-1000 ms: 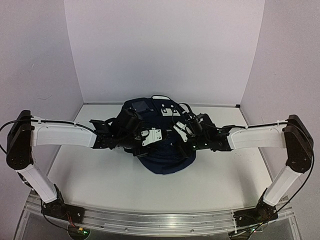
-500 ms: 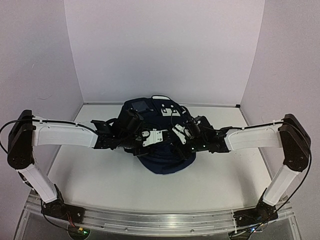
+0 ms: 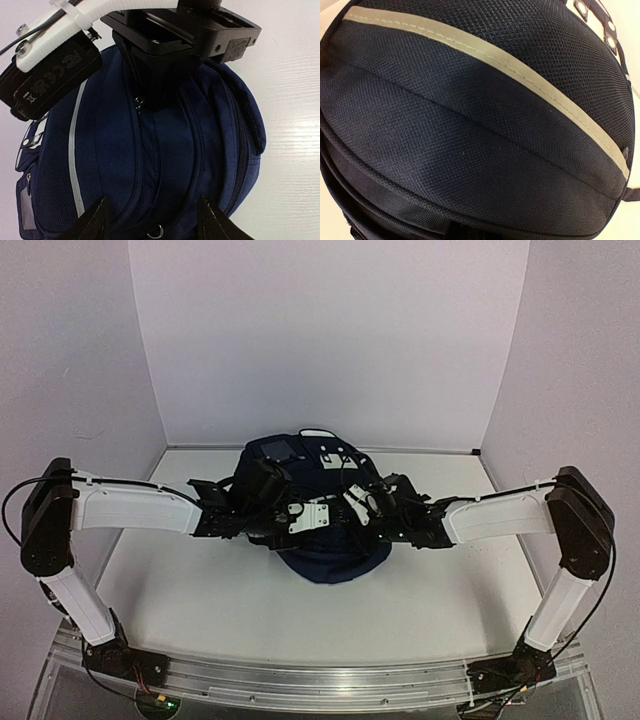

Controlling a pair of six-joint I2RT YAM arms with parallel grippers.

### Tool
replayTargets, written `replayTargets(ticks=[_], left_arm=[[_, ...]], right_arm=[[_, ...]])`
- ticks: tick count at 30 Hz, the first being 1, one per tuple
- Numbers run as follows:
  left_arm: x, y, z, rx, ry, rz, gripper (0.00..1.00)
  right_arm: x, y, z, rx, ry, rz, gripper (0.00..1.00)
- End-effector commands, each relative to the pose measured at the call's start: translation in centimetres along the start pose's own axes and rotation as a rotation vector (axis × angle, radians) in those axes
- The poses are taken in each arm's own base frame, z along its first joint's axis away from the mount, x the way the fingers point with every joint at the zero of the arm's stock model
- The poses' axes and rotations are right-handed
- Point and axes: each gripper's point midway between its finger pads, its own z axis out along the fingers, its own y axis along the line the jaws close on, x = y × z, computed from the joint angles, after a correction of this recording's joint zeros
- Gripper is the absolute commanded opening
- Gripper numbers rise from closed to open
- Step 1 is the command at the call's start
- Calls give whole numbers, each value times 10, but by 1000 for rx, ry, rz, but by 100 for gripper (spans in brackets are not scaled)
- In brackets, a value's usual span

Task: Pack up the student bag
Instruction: Zip the student bag at the center of the board.

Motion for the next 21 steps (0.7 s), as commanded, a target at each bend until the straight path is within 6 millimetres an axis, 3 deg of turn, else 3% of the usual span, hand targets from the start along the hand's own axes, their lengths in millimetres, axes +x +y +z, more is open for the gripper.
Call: replayTargets(ticks=[1,7,11,17,21], left_arm=[[-24,23,4,-51,-42,56,59],[-22,25,20,-71,-8,104,55],[-15,30,31,-124,34,137,40],[-8,31,11,-148,52,123,4],[6,26,-9,-160,56,82,0]], right_arm=[[-32,-15,-19,49,-116,5,0],[-35,-4,-25,-19,-128,30,0],[-33,-2,-26,-29,-120,41,0],[-13,-22,-29,39,-61,45,0],[4,-48,-34,83,-26,80,0]])
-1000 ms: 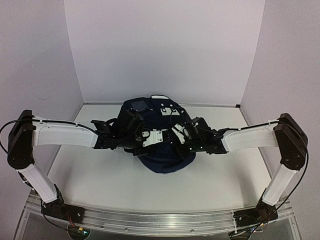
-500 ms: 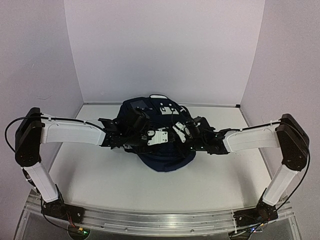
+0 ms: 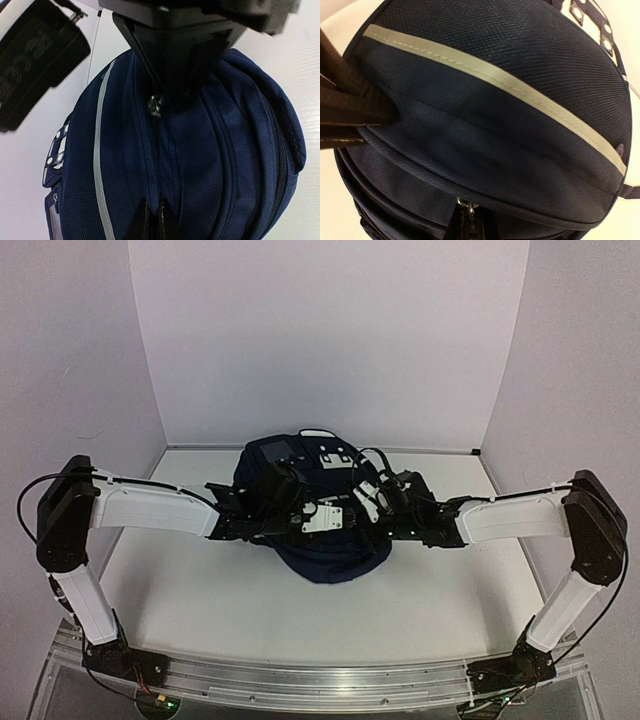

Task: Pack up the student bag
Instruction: Zip the student bag at the center of the board.

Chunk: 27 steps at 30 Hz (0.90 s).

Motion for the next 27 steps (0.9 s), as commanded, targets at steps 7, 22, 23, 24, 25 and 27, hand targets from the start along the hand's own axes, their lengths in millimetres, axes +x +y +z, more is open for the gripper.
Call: replayTargets(ticks=[7,22,23,24,25,27], left_arm=[[40,17,-47,-80,83,-92,0],[44,54,-87,-139,55,-208,39],[32,44,-82,-111,42,-190,45],[23,35,-75,-81,42,-178,47],[16,26,-67,-50,42,-169,48],[8,14,-55,-8,38,-156,48]], right_arm=[[20,-79,-22,145,33,79,0],[-13,11,-24,-253,26,120,0],[-17,22,-23,-279,26,114,0],[-20,28,-22,-297,26,115,0],[-23,34,-20,-312,24,115,0],[-27,40,-19,-327,21,116,0]])
